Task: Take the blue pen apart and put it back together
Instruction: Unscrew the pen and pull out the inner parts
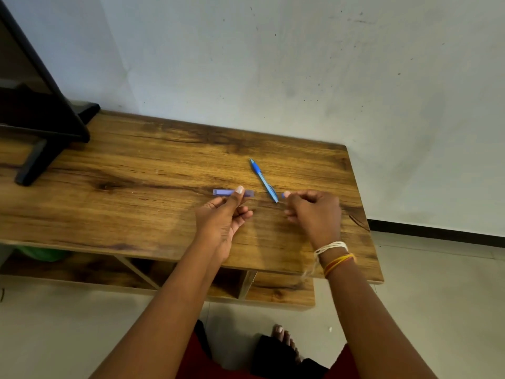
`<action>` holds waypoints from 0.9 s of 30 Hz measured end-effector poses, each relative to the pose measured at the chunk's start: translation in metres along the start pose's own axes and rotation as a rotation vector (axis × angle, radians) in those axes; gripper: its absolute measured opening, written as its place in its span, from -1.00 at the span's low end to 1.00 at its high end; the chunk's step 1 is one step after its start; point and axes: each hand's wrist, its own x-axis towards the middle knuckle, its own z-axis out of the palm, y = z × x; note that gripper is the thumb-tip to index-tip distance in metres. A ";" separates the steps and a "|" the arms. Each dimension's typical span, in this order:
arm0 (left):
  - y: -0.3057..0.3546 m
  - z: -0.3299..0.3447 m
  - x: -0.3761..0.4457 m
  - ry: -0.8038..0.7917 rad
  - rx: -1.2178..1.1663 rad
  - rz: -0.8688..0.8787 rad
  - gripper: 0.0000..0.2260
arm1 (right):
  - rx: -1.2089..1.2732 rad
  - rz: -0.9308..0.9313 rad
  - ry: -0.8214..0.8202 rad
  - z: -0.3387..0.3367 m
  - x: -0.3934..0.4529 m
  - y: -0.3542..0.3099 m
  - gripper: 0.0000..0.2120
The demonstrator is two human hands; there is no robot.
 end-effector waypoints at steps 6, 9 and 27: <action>-0.005 0.005 -0.002 -0.038 0.012 -0.016 -0.95 | -0.408 -0.087 0.097 -0.029 0.009 0.013 -0.94; -0.007 0.007 -0.003 -0.053 0.029 -0.010 -0.95 | -0.448 -0.090 0.107 -0.030 0.010 0.014 -0.93; 0.000 -0.001 0.002 -0.028 0.042 0.007 -0.95 | 0.428 0.282 -0.252 0.020 -0.019 -0.013 -0.87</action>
